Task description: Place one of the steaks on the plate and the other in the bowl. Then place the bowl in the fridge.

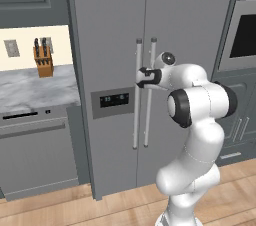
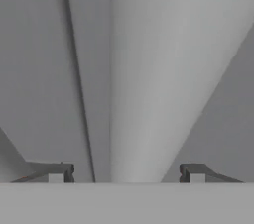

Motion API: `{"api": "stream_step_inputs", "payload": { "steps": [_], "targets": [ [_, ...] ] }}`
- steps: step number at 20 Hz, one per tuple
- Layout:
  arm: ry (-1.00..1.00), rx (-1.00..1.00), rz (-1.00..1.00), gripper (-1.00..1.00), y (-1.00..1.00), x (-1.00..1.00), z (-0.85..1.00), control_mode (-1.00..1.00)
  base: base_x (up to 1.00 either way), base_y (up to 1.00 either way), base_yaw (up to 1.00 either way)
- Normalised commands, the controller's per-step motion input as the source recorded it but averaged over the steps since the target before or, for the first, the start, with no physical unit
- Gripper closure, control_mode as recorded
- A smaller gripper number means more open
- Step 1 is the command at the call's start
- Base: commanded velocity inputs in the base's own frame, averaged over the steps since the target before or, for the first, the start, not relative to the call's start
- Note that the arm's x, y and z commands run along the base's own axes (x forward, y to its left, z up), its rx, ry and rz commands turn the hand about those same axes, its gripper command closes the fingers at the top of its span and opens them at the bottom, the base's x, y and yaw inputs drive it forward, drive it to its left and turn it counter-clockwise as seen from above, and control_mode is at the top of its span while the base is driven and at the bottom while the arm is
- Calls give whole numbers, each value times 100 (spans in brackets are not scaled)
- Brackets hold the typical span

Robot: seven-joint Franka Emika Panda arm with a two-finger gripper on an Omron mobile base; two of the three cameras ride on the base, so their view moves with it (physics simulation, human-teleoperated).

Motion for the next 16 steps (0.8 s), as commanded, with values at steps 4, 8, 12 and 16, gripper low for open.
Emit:
{"api": "stream_step_inputs", "payload": {
  "steps": [4, 8, 12, 16],
  "targets": [
    [0, 0, 0, 100, 0, 5, 2, -100, 0, 0, 0],
    [0, 0, 0, 100, -5, 0, 16, -100, 0, 0, 0],
    [0, 0, 0, 100, -8, -7, 17, -100, 0, 0, 0],
    [0, 0, 0, 100, -23, -38, 23, -100, 0, 0, 0]
  ]
}}
